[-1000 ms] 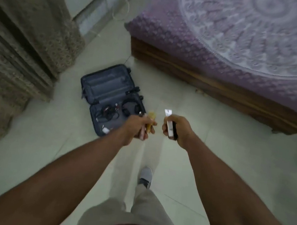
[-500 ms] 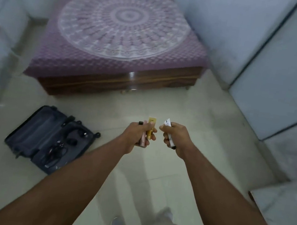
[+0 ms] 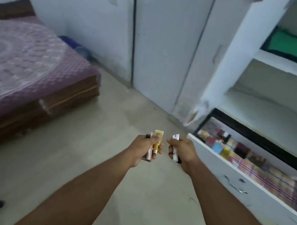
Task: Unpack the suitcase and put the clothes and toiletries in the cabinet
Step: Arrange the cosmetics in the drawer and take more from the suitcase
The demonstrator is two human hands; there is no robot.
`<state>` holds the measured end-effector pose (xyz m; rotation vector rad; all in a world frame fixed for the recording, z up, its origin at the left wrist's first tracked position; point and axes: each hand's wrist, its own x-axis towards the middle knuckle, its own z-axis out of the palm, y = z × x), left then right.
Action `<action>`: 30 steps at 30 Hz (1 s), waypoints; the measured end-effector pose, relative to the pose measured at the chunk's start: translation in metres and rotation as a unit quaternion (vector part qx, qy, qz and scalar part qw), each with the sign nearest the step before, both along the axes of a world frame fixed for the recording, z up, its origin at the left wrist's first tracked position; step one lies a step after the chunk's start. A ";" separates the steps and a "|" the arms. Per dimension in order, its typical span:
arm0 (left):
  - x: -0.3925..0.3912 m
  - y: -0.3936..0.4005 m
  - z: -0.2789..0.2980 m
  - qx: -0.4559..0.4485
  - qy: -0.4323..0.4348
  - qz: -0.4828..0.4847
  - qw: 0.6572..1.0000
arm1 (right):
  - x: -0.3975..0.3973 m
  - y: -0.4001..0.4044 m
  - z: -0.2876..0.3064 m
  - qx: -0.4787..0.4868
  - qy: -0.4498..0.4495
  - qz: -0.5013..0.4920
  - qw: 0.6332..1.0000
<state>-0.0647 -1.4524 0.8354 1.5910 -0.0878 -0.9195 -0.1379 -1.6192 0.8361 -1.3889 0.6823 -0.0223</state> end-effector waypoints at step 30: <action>0.072 -0.451 -0.076 0.072 0.204 -0.219 0.951 | -0.001 -0.349 -0.053 -0.100 0.138 -0.270 0.948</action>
